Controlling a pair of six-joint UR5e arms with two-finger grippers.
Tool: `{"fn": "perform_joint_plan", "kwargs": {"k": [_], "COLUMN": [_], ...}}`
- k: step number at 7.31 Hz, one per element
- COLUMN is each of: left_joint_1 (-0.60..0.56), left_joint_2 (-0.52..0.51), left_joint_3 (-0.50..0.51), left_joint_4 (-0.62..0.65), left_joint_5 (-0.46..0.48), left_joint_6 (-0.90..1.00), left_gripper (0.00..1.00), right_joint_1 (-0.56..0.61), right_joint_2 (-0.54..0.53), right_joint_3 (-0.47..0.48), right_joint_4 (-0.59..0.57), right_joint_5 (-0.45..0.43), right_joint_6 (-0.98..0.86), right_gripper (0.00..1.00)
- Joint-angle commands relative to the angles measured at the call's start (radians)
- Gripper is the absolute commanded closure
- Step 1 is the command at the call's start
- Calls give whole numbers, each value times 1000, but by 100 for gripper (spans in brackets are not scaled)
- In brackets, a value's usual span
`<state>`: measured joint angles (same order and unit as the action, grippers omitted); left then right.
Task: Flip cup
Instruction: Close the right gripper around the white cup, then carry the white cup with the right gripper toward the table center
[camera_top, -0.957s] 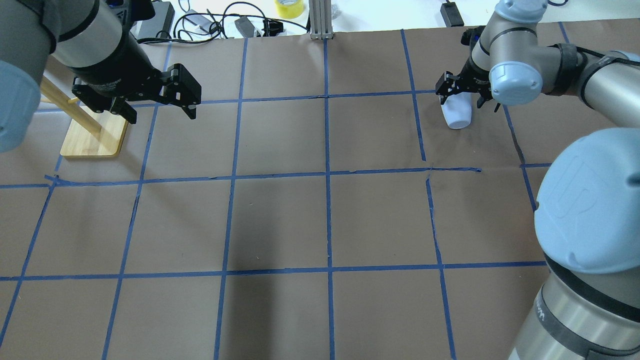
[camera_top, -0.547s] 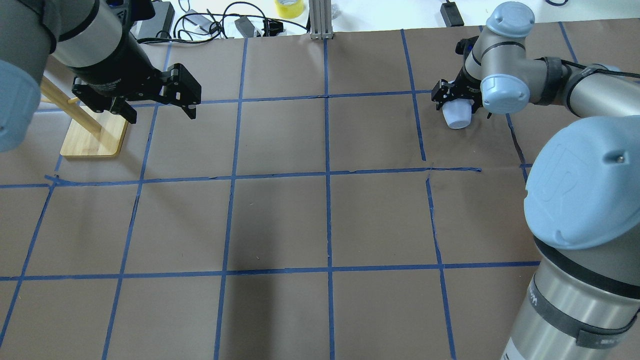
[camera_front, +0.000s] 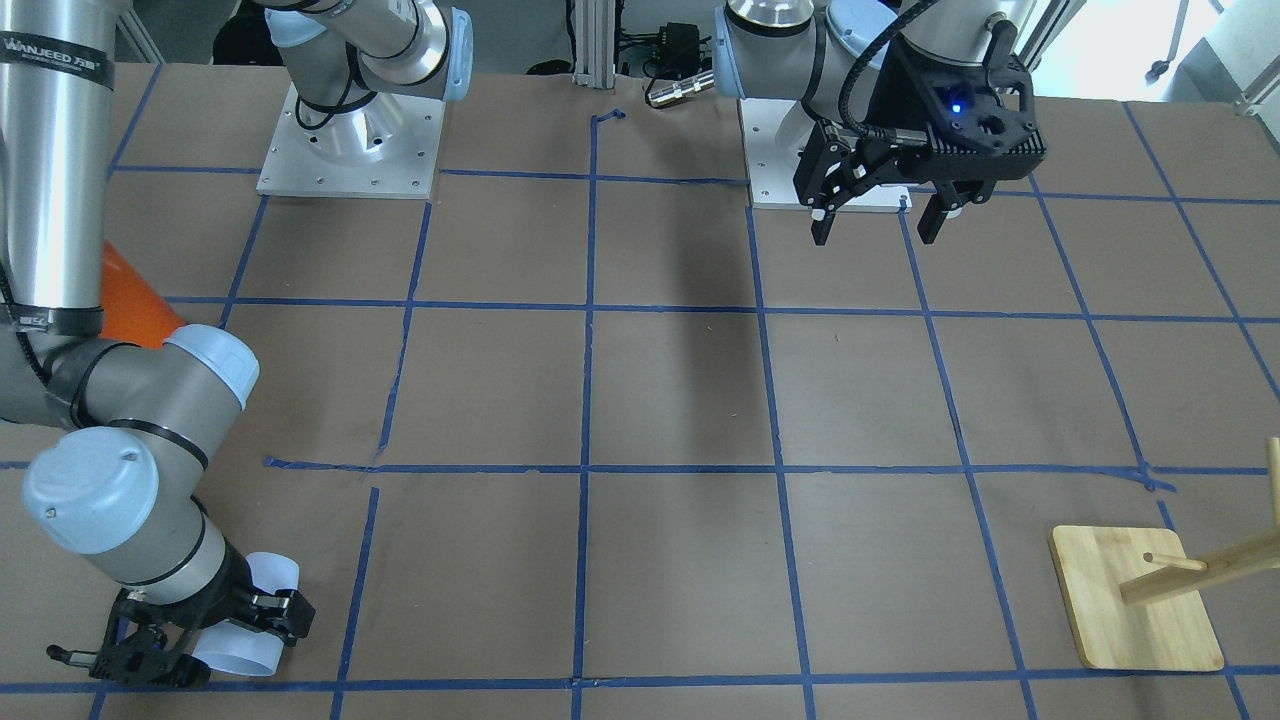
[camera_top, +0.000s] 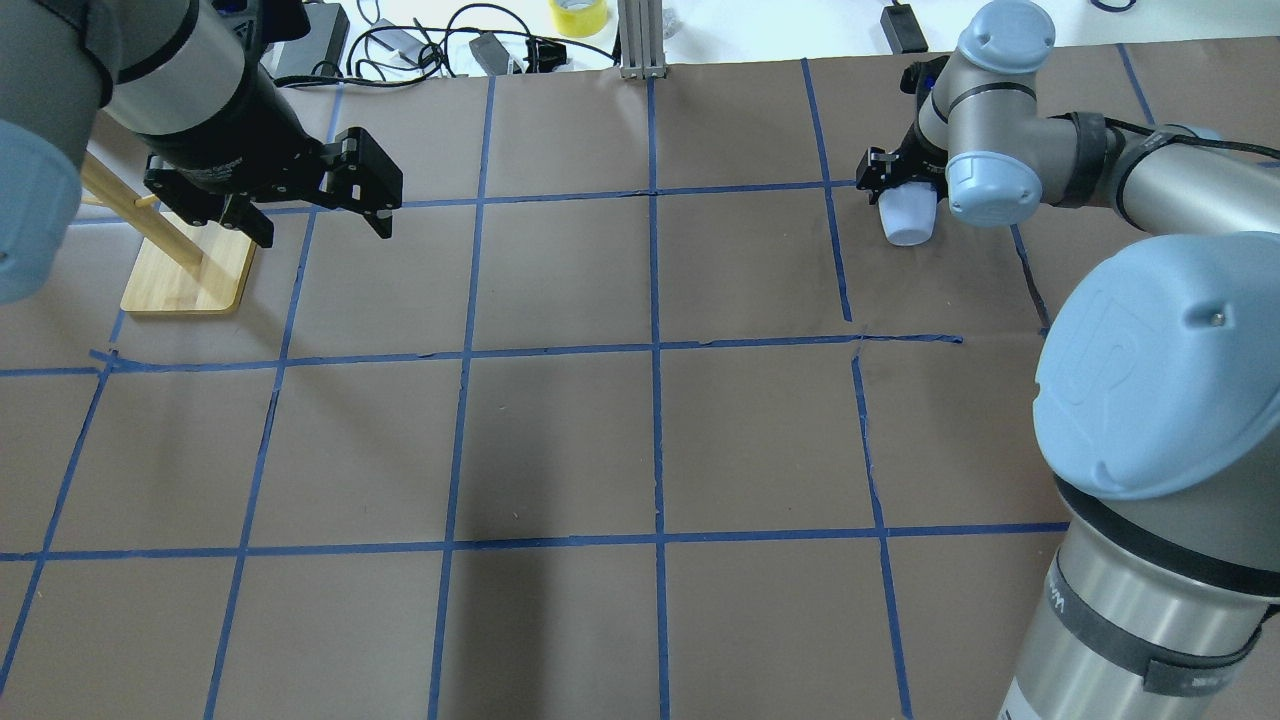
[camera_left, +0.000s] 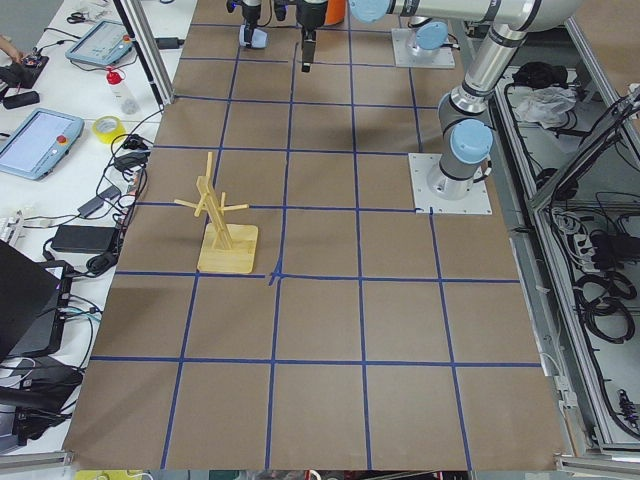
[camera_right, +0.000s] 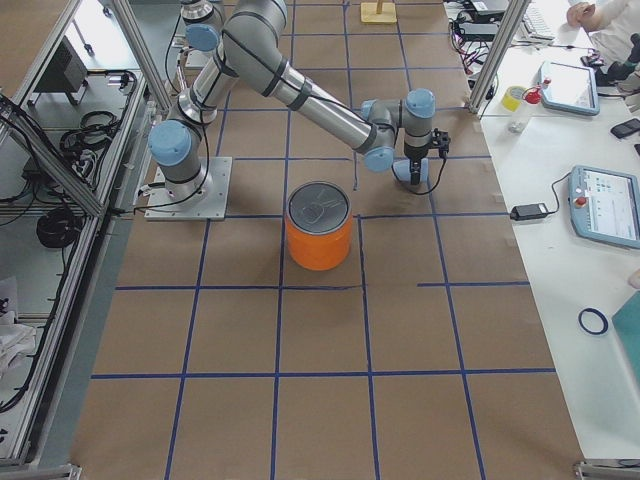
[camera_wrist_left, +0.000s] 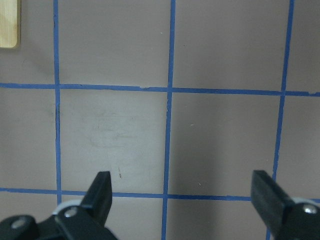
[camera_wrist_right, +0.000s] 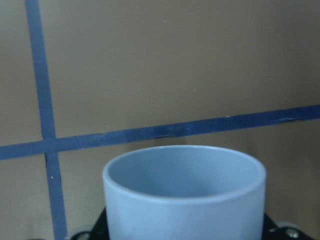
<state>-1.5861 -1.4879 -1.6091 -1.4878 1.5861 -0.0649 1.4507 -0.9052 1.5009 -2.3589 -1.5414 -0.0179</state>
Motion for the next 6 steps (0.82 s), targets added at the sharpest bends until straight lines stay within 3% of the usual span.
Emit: {"fn": "perform_joint_plan", "kwargs": {"k": [1, 3, 5, 6], "left_joint_1": [0, 0, 0, 0], "left_joint_2": [0, 0, 2, 0], "left_joint_3": [0, 0, -2, 0], "left_joint_4": [0, 0, 0, 0], "left_joint_5": [0, 2, 2, 2], "left_joint_6": [0, 0, 0, 0], "left_gripper": [0, 0, 0, 0], "right_joint_1": [147, 320, 426, 474], "right_joint_2": [-46, -57, -55, -46], "right_joint_3": [-13, -14, -14, -13], "right_joint_4": [-8, -49, -65, -89], "right_joint_5": [-5, -102, -108, -108], "right_joint_6": [-8, -81, -141, -298], "right_gripper": [85, 84, 84, 84]}}
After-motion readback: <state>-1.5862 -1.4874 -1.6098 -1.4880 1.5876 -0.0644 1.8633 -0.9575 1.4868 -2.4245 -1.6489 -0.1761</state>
